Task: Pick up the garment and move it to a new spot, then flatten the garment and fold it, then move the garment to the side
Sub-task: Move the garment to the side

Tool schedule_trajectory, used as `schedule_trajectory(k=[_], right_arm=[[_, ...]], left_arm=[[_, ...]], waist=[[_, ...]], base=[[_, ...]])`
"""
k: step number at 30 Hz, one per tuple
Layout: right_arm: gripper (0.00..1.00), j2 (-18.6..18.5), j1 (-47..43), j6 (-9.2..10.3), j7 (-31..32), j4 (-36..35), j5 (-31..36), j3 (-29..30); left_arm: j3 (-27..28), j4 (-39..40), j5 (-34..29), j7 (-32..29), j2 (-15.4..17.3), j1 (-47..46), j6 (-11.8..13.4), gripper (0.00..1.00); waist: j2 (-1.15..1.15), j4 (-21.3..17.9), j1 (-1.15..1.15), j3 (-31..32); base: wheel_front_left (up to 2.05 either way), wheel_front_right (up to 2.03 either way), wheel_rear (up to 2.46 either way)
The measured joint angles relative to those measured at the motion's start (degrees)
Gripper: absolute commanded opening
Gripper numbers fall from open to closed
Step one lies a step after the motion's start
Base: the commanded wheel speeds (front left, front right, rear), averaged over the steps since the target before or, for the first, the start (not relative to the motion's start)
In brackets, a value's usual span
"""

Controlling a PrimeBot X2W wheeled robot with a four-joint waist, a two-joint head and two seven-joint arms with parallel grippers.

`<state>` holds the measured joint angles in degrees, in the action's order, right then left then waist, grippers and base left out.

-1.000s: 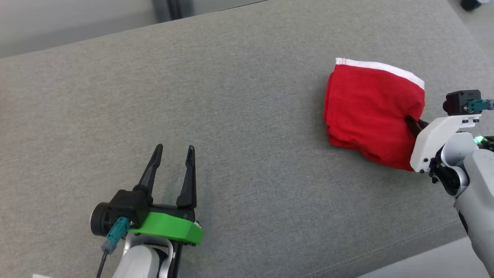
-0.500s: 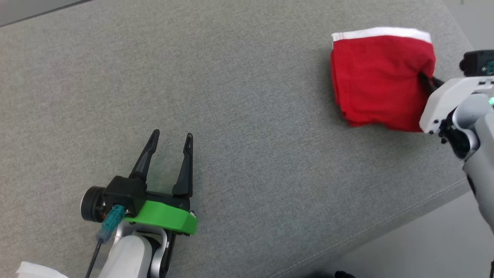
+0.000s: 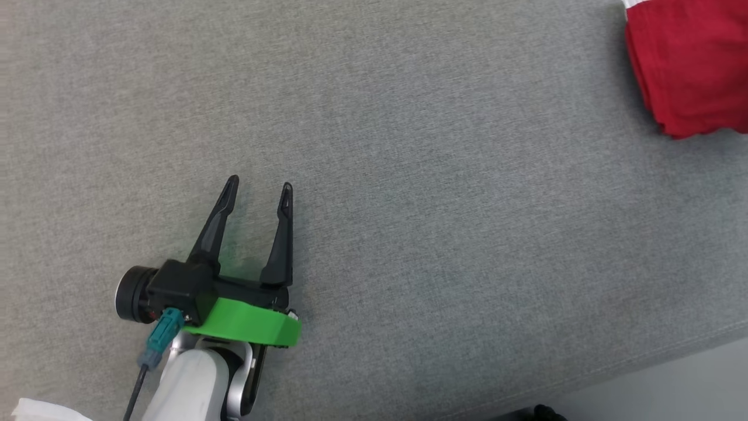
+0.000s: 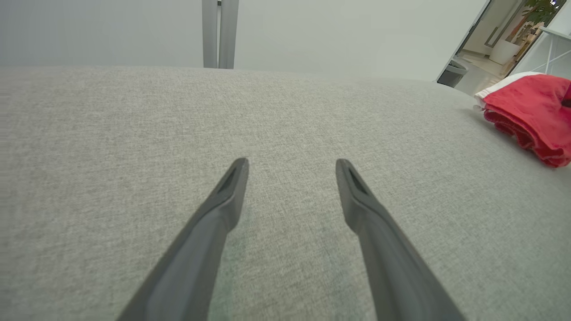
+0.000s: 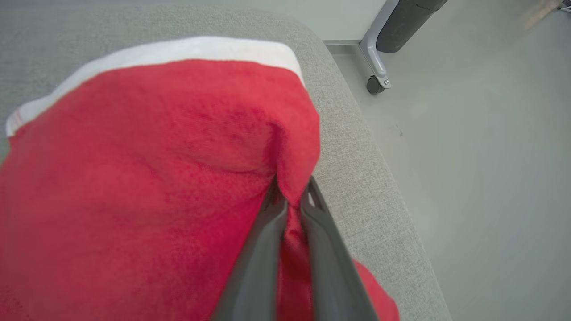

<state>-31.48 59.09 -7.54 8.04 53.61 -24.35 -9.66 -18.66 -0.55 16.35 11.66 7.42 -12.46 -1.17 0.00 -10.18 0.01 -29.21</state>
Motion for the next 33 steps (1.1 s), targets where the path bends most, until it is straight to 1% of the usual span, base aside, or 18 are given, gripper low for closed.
schedule_trajectory(k=[2,3,4,5,6,8,10,16,20,27,29,33], right_arm=[[0.00,-0.77,0.52,0.00,-0.20,1.14,1.00,0.51],[0.11,-1.10,0.81,0.00,-0.93,1.74,1.85,0.77],[0.35,-1.56,1.16,0.00,-1.90,2.44,3.08,0.98],[0.77,-1.90,1.47,0.00,-2.64,2.94,4.10,1.20],[1.00,-2.08,1.83,0.00,-3.87,3.67,5.11,1.93],[1.00,-1.87,2.30,0.01,-5.21,5.15,5.91,3.25],[1.00,-0.68,2.40,0.00,-6.09,6.39,6.80,3.72],[1.00,2.12,2.48,0.00,-7.87,7.24,7.79,3.32],[1.00,3.27,2.49,0.01,-9.67,6.15,8.31,1.60],[1.00,7.16,0.98,0.01,-14.46,2.60,7.17,-1.33],[1.00,8.44,0.05,0.01,-16.03,1.81,7.03,-1.83],[1.00,12.50,-2.38,0.00,-18.70,0.21,7.20,-3.65]], left_arm=[[-0.21,0.30,0.00,0.00,-0.13,-0.02,0.00,1.00],[-0.29,0.51,0.00,0.00,-0.15,-0.03,0.11,1.00],[-0.37,0.62,0.00,0.00,-0.19,-0.05,0.16,1.00],[-0.47,0.67,0.00,0.00,-0.19,-0.06,0.18,1.00],[-0.57,0.68,0.00,0.00,-0.20,-0.08,0.18,1.00],[-0.74,0.68,0.00,0.00,-0.23,-0.14,0.21,1.00],[-0.86,0.63,0.01,0.02,-0.29,-0.21,0.24,1.00],[-0.86,-0.29,0.45,0.54,-0.45,-0.21,0.42,1.00],[-0.40,-1.86,0.93,1.31,-0.48,-0.26,0.37,1.00],[1.30,-5.17,2.25,2.61,-1.31,-1.09,0.52,1.00],[2.09,-6.57,2.61,3.02,-1.43,-1.15,0.68,1.00],[4.36,-9.68,3.37,3.18,-1.75,-1.10,0.89,1.00]], waist=[[0.00,0.98,0.00,-0.35],[0.00,1.44,0.00,-0.50],[0.00,1.85,0.00,-0.63],[0.00,2.12,0.00,-0.70],[0.00,2.43,0.00,-0.75],[0.00,2.82,0.00,-0.72],[0.00,2.98,0.00,-0.40],[0.00,2.85,0.00,1.15],[0.00,2.84,0.00,2.97],[0.00,3.34,0.00,7.58],[0.00,3.60,0.00,9.05],[0.00,4.24,0.00,12.23]], base=[[0.00,0.00,0.00],[0.00,0.00,0.00],[0.00,0.00,0.00],[0.00,0.00,0.00],[0.00,0.00,0.00],[0.00,0.00,0.00],[0.00,0.00,0.00],[0.00,0.00,0.00],[0.00,0.00,0.00],[0.00,0.00,0.00],[0.00,0.00,0.00],[0.00,0.00,0.00]])
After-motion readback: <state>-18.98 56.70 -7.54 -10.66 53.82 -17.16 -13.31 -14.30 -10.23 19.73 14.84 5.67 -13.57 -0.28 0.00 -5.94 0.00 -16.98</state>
